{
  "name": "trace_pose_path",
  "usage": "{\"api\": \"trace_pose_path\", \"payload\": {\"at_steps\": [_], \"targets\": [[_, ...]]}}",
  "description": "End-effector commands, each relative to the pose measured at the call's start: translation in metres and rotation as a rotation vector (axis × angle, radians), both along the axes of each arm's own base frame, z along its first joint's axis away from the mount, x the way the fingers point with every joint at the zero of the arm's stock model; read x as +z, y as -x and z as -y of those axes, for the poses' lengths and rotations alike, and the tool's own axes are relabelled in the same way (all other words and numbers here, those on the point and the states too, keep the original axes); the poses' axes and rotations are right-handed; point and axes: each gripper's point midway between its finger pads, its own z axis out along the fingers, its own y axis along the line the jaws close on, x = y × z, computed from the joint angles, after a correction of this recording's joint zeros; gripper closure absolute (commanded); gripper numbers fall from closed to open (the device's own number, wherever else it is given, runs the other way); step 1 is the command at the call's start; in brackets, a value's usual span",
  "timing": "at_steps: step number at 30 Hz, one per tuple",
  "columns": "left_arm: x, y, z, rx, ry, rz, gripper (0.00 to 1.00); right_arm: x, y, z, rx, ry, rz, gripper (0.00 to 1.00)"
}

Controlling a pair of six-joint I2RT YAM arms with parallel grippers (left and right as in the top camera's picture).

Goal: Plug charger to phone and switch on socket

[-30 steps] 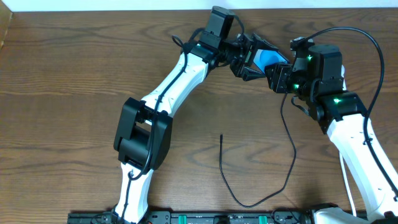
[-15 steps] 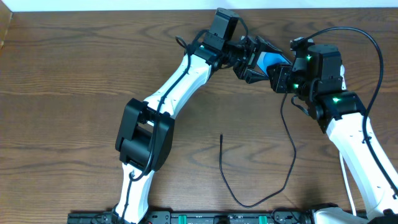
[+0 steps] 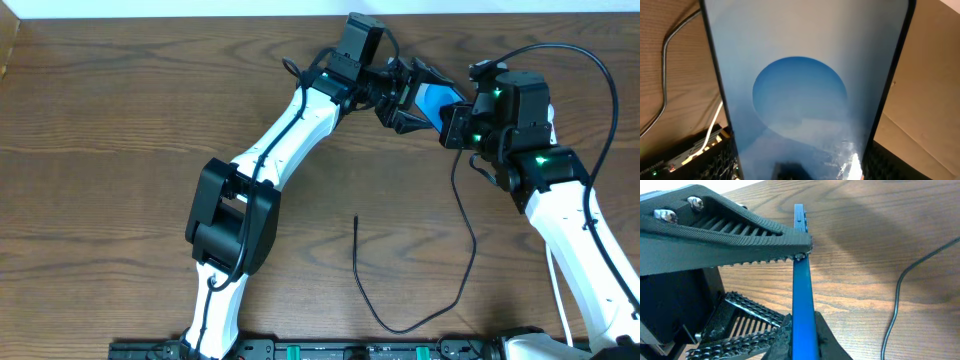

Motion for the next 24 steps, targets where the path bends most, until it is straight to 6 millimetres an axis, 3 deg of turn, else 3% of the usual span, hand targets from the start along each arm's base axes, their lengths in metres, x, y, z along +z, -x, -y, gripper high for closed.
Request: {"api": "trace_pose_path", "payload": {"at_steps": [1,4,6,7,8,10,13,16,20,24], "targets": [[0.034,0.008,0.001,-0.026,0.047,0.052,0.93,0.003,0.0,-0.008,0.036,-0.003,0.008,0.99],[0.034,0.007,0.001,-0.025,0.047,0.052,0.91,0.003,-0.001,-0.007,0.036,-0.003,0.009,0.99],[0.034,0.007,0.0,-0.023,0.047,0.052,0.57,0.004,-0.001,-0.007,0.035,-0.002,0.014,0.99],[0.034,0.006,-0.001,-0.022,0.048,0.051,0.24,0.005,-0.003,-0.005,0.028,0.002,0.022,0.99],[0.034,0.005,-0.002,-0.02,0.049,0.051,0.19,0.006,-0.005,-0.001,0.012,0.01,0.028,0.99],[0.039,0.003,-0.008,-0.025,0.066,0.045,0.13,0.006,-0.009,0.011,-0.025,0.037,0.04,0.99],[0.053,-0.007,-0.024,-0.012,0.097,0.068,0.12,0.007,-0.015,0.031,-0.084,0.053,0.047,0.99],[0.083,-0.023,-0.053,0.045,0.127,0.147,0.12,0.01,-0.02,0.054,-0.177,0.0,0.045,0.99],[0.121,-0.045,-0.087,0.165,0.129,0.268,0.12,0.029,-0.029,0.058,-0.264,-0.29,0.036,0.99],[0.138,-0.061,-0.111,0.277,0.101,0.326,0.12,0.059,-0.038,0.046,-0.299,-0.594,0.026,0.99]]}}
